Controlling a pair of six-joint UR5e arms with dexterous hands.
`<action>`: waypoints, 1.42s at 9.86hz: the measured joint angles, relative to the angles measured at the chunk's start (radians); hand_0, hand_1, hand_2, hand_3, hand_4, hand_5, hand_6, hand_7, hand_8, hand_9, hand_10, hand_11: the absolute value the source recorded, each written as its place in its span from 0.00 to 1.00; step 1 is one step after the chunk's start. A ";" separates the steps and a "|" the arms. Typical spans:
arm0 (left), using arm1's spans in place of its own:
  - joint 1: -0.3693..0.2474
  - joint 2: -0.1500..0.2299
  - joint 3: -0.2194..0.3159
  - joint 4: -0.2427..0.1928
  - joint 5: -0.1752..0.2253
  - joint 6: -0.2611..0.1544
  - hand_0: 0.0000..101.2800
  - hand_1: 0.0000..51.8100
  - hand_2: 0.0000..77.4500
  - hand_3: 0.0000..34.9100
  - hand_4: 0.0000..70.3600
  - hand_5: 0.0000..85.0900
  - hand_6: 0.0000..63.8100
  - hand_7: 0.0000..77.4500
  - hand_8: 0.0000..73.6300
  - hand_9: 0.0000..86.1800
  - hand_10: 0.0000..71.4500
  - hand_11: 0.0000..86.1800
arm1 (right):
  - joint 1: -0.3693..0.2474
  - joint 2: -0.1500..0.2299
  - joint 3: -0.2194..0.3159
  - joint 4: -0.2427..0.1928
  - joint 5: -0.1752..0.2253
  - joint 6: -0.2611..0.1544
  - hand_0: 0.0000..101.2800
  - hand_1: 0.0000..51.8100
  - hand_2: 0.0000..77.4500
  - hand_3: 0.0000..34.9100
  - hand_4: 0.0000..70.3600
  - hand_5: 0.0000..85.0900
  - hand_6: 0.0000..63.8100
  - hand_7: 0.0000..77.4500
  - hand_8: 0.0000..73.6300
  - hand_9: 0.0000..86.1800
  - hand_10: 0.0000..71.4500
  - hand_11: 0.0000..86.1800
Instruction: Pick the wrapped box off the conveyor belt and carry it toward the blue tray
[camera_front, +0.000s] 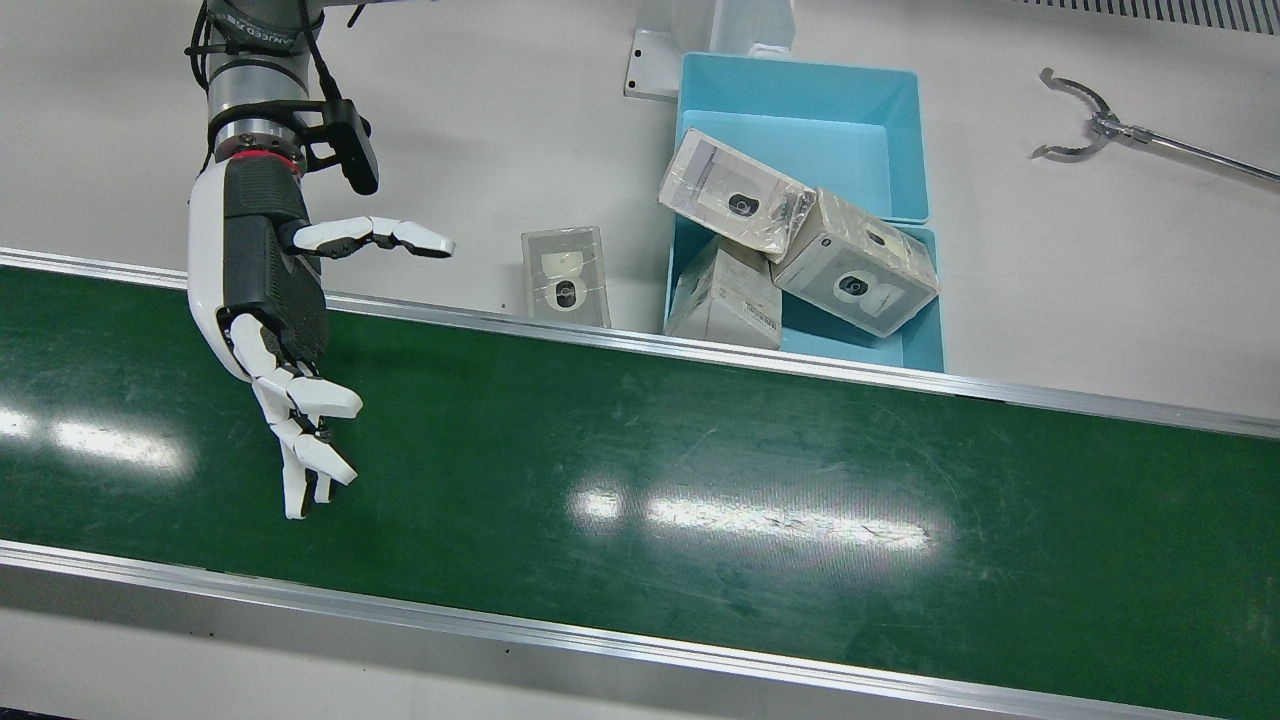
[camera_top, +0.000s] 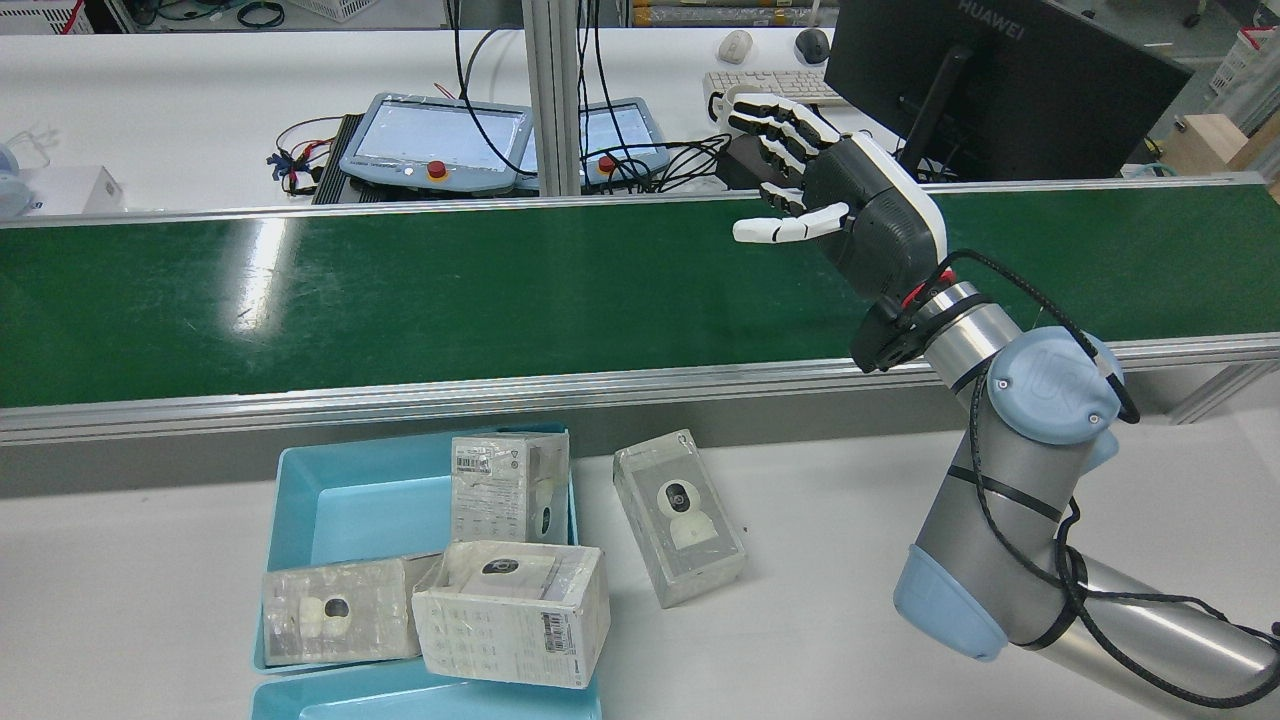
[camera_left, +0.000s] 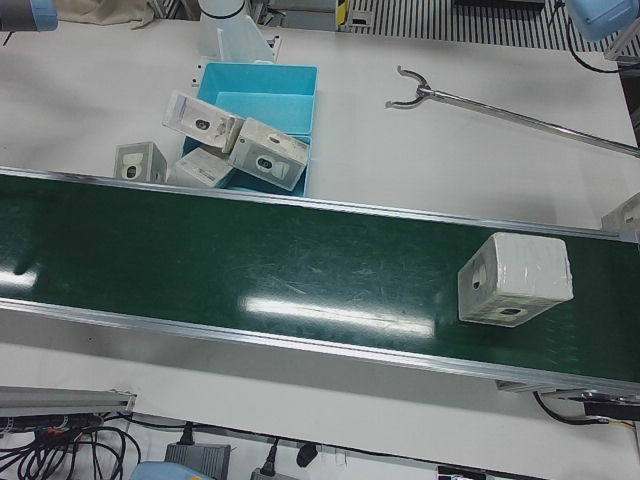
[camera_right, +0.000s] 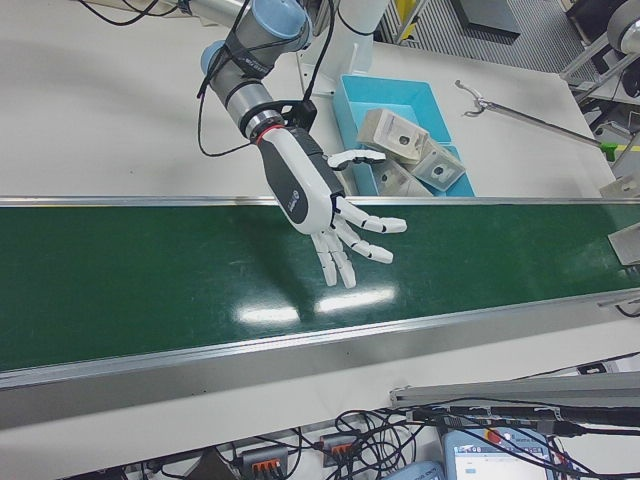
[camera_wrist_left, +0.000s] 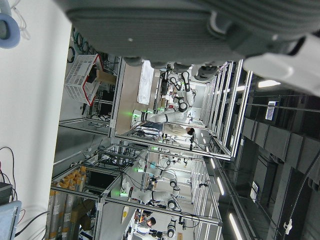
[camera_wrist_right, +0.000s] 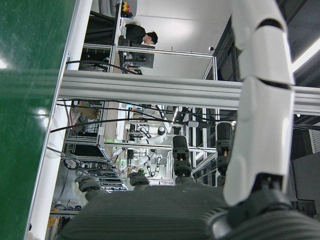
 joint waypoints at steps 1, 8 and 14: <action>0.000 0.000 0.000 0.000 0.000 0.000 0.00 0.00 0.01 0.00 0.00 0.01 0.00 0.01 0.00 0.01 0.01 0.00 | 0.005 -0.005 -0.003 0.000 0.000 0.008 0.47 0.26 0.23 0.86 0.21 0.28 0.00 0.25 0.00 0.03 0.02 0.04; 0.000 0.000 0.000 0.000 0.000 0.000 0.00 0.00 0.01 0.00 0.00 0.01 0.00 0.01 0.01 0.00 0.01 0.00 | 0.000 -0.003 0.017 0.007 -0.023 0.014 0.39 0.16 0.15 0.86 0.27 0.39 0.00 0.22 0.00 0.03 0.02 0.03; 0.000 0.000 0.000 0.000 0.000 0.000 0.00 0.00 0.01 0.00 0.00 0.01 0.00 0.01 0.01 0.01 0.00 0.00 | 0.101 0.028 0.005 -0.083 -0.158 -0.042 0.44 0.28 0.18 0.86 0.16 0.21 0.00 0.18 0.00 0.02 0.00 0.02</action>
